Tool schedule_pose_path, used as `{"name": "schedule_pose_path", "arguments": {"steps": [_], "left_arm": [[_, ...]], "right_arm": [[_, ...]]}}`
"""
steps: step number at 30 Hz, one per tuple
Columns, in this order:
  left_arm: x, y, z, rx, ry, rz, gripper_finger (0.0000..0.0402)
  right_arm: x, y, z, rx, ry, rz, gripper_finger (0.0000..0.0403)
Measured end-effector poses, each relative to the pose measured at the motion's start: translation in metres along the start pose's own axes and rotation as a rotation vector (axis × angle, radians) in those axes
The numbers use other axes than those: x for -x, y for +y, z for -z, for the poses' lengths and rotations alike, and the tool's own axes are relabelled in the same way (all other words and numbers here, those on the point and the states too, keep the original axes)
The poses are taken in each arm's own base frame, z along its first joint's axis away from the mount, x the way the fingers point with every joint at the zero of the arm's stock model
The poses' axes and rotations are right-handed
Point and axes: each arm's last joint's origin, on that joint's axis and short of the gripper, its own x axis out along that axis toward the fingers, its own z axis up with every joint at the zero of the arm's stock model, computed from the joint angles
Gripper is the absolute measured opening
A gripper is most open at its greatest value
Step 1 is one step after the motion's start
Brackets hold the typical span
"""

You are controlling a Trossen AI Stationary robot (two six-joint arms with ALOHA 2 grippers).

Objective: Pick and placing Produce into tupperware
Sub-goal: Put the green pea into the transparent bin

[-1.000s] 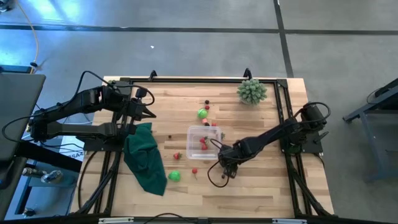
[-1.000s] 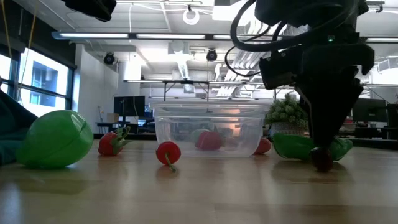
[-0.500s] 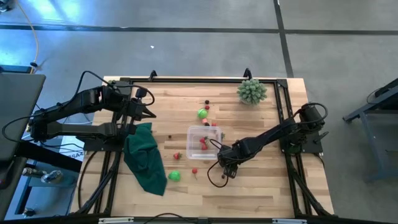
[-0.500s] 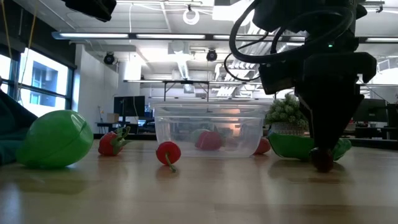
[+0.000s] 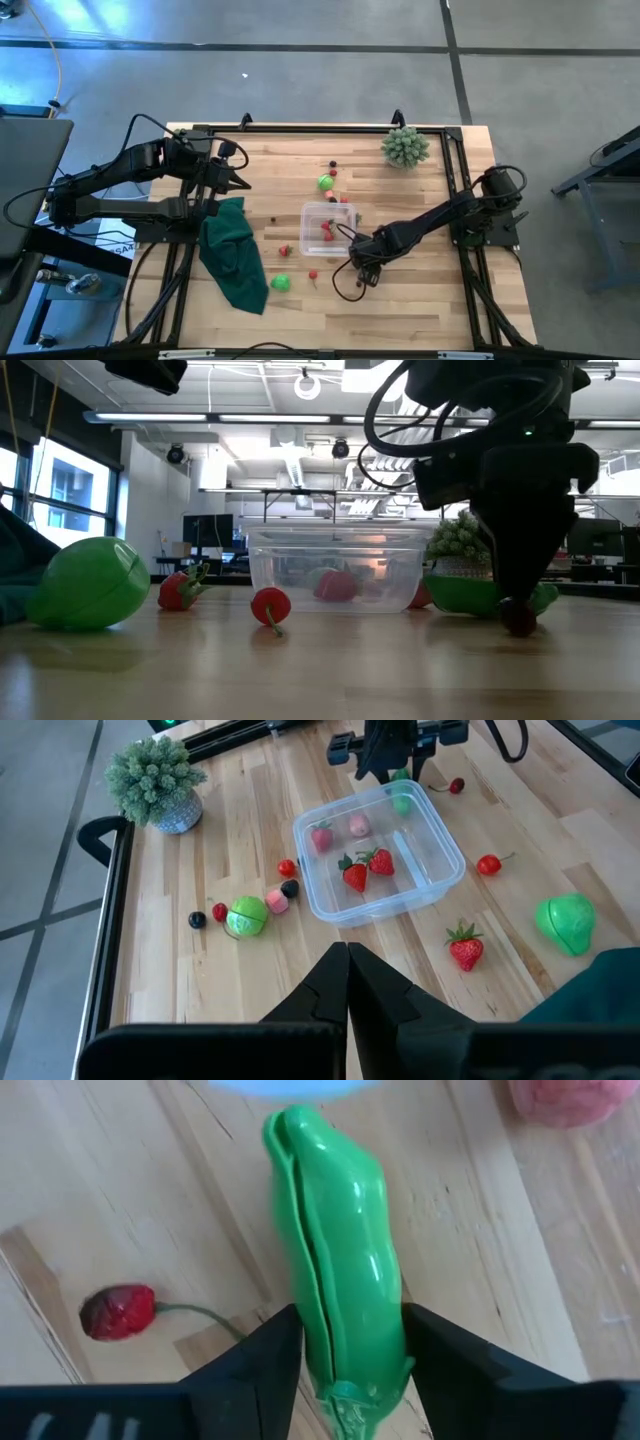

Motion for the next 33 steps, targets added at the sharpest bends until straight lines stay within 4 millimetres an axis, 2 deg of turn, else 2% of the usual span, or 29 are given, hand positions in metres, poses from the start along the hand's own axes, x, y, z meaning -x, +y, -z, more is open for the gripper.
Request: {"name": "schedule_pose_path", "arguments": {"steps": [6, 21, 27, 33], "left_arm": [[0.000, 0.000, 0.000, 0.000, 0.000, 0.000, 0.0001], [0.000, 0.000, 0.000, 0.000, 0.000, 0.000, 0.0001], [0.000, 0.000, 0.000, 0.000, 0.000, 0.000, 0.0001], [0.000, 0.000, 0.000, 0.000, 0.000, 0.000, 0.0001]], "right_arm": [[0.000, 0.000, 0.000, -0.006, -0.006, 0.000, 0.0134], [0.006, 0.012, 0.005, 0.038, -0.047, -0.037, 0.0131], [0.024, 0.024, 0.015, 0.088, -0.087, -0.099, 0.0131], [0.061, 0.031, 0.011, 0.088, -0.271, -0.162, 0.0131]]}}
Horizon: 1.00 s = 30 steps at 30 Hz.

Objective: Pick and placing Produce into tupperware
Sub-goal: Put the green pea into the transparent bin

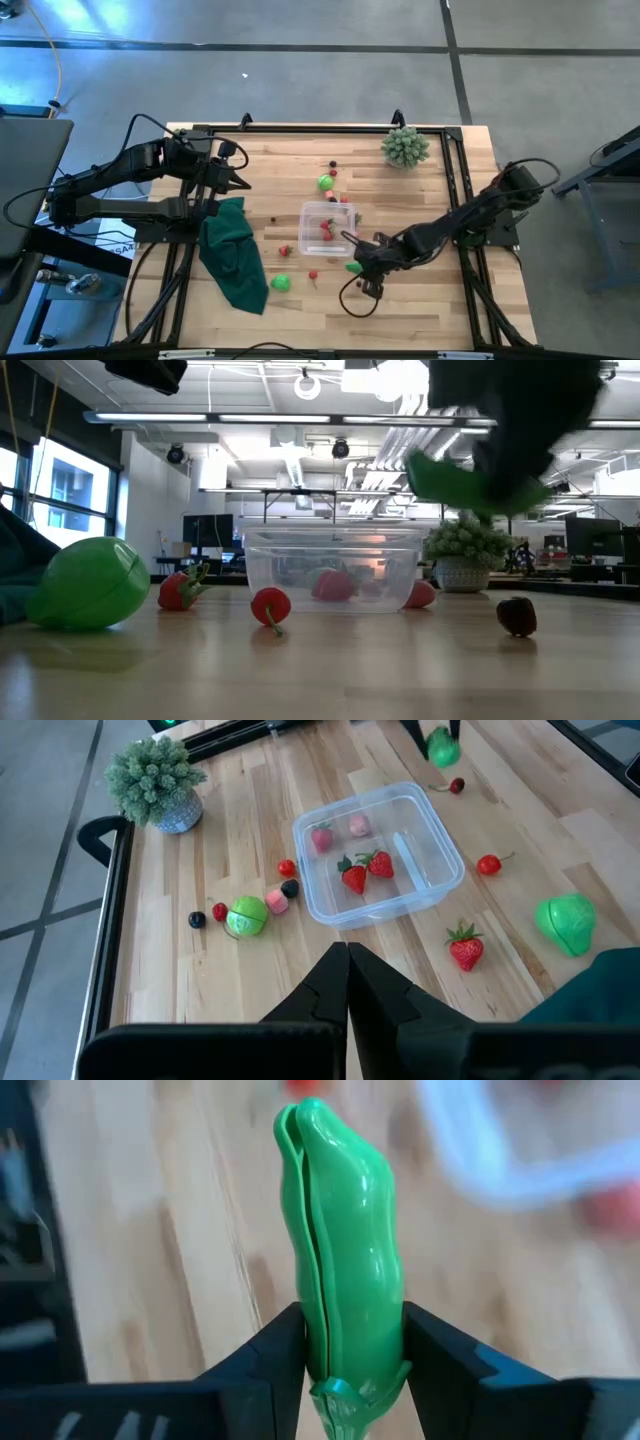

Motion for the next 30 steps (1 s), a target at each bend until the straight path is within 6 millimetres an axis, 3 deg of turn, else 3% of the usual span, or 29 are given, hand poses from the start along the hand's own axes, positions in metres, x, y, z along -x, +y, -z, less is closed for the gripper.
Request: {"name": "schedule_pose_path", "arguments": {"steps": [7, 12, 15, 19, 23, 30], "left_arm": [[0.000, 0.000, 0.000, 0.000, 0.000, 0.000, 0.0001], [0.000, 0.000, 0.000, 0.000, 0.000, 0.000, 0.0001], [0.000, 0.000, 0.000, 0.000, 0.000, 0.000, 0.0001], [0.000, 0.000, 0.000, -0.001, 0.000, 0.000, 0.0001], [0.000, 0.000, 0.000, 0.000, 0.000, 0.000, 0.0001], [0.000, 0.000, 0.000, 0.000, -0.001, 0.000, 0.0001]], "right_arm": [[0.042, -0.009, -0.061, 0.032, -0.253, 0.104, 0.0131], [0.050, -0.034, -0.110, 0.053, -0.264, 0.165, 0.0131], [0.037, -0.054, -0.134, 0.066, -0.185, 0.174, 0.0131], [-0.005, -0.074, -0.150, 0.081, -0.008, 0.163, 0.0131], [-0.032, -0.078, -0.154, 0.099, 0.140, 0.167, 0.0131], [-0.055, -0.077, -0.150, 0.144, 0.261, 0.149, 0.0131]]}}
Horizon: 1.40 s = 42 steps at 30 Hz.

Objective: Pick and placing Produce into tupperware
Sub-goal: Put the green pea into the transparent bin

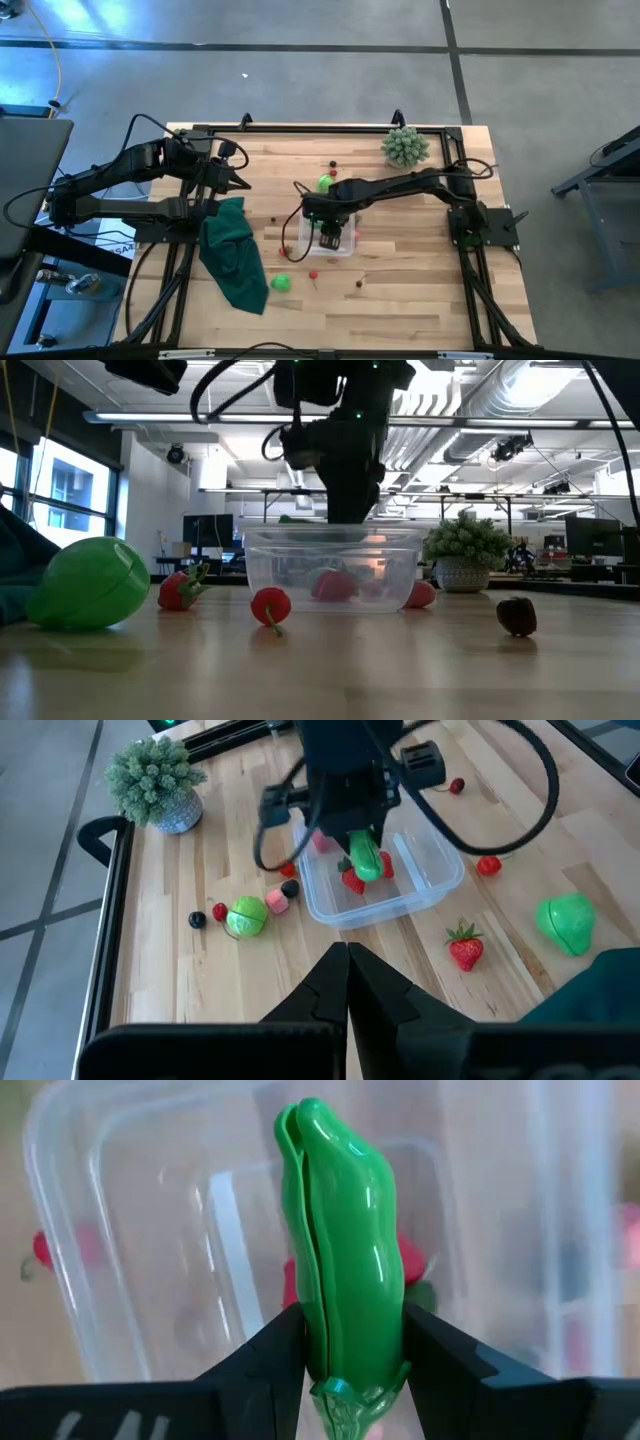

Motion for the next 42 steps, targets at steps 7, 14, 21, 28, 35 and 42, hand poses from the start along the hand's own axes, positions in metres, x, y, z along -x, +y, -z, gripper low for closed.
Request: {"name": "schedule_pose_path", "arguments": {"steps": [7, 14, 21, 28, 35, 42], "left_arm": [[0.000, 0.000, 0.000, 0.000, 0.000, 0.000, 0.0001], [0.000, 0.000, 0.000, 0.000, 0.000, 0.000, 0.0001], [0.000, 0.000, 0.000, 0.000, 0.000, 0.000, 0.0001], [0.000, 0.000, 0.000, 0.000, 0.000, 0.000, 0.0001], [0.000, 0.000, 0.000, 0.000, 0.000, 0.000, 0.0001], [0.000, 0.000, 0.000, 0.000, 0.000, 0.000, 0.0001]], "right_arm": [[-0.010, -0.001, 0.001, -0.003, 0.039, -0.001, 0.0131], [-0.014, -0.004, 0.002, -0.010, 0.058, 0.005, 0.0131], [-0.020, -0.004, 0.003, -0.009, 0.084, -0.003, 0.0131], [-0.022, -0.004, 0.003, -0.012, 0.084, -0.016, 0.0131], [-0.024, -0.003, 0.002, -0.014, 0.089, -0.038, 0.0132], [-0.025, -0.005, 0.001, -0.036, 0.087, -0.037, 0.0159]]}}
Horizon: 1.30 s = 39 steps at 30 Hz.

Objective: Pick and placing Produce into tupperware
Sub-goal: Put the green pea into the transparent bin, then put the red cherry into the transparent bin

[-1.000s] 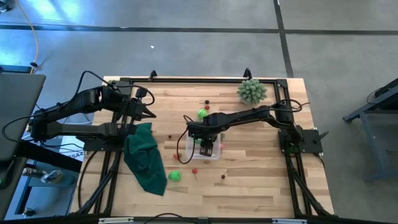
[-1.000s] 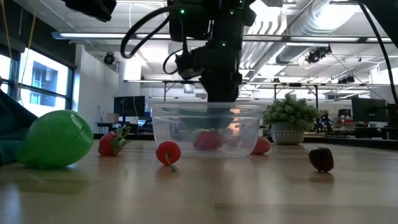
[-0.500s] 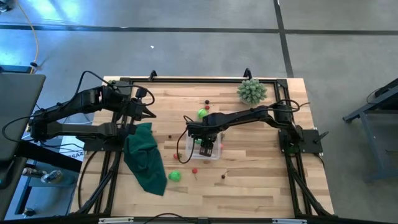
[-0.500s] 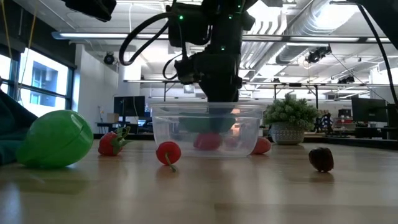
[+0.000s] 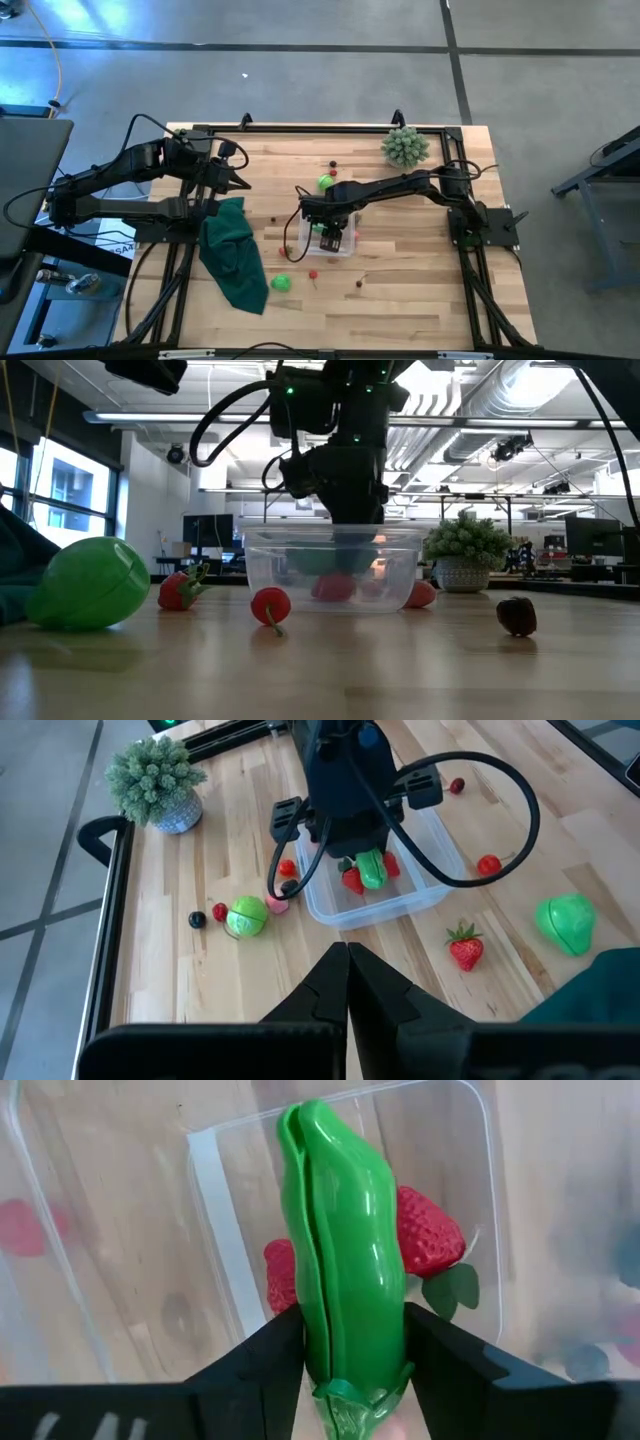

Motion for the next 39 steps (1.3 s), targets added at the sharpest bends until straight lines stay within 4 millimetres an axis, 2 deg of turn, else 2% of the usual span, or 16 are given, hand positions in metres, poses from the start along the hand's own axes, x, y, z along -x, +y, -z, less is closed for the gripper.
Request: {"name": "schedule_pose_path", "arguments": {"steps": [4, 15, 27, 29, 34, 39], "left_arm": [[0.000, 0.000, 0.000, 0.000, 0.000, 0.000, 0.0001], [0.000, 0.000, 0.000, 0.000, 0.000, 0.000, 0.0001], [0.000, 0.000, 0.000, 0.000, 0.000, 0.000, 0.0001], [0.000, 0.000, 0.000, 0.000, 0.000, 0.000, 0.0001], [0.000, 0.000, 0.000, 0.000, 0.000, 0.000, 0.0001], [0.000, 0.000, 0.000, 0.000, 0.000, 0.000, 0.0001]], "right_arm": [[0.000, 0.000, -0.001, 0.000, -0.007, -0.006, 0.0171], [0.002, 0.000, 0.001, 0.018, -0.001, 0.002, 0.0170], [0.018, 0.001, 0.002, -0.004, -0.042, 0.013, 0.0170], [0.024, 0.001, 0.002, -0.002, -0.056, 0.009, 0.0170], [0.051, 0.009, 0.006, 0.020, -0.130, -0.012, 0.0170], [0.093, 0.028, 0.020, 0.018, -0.246, -0.011, 0.0170]]}}
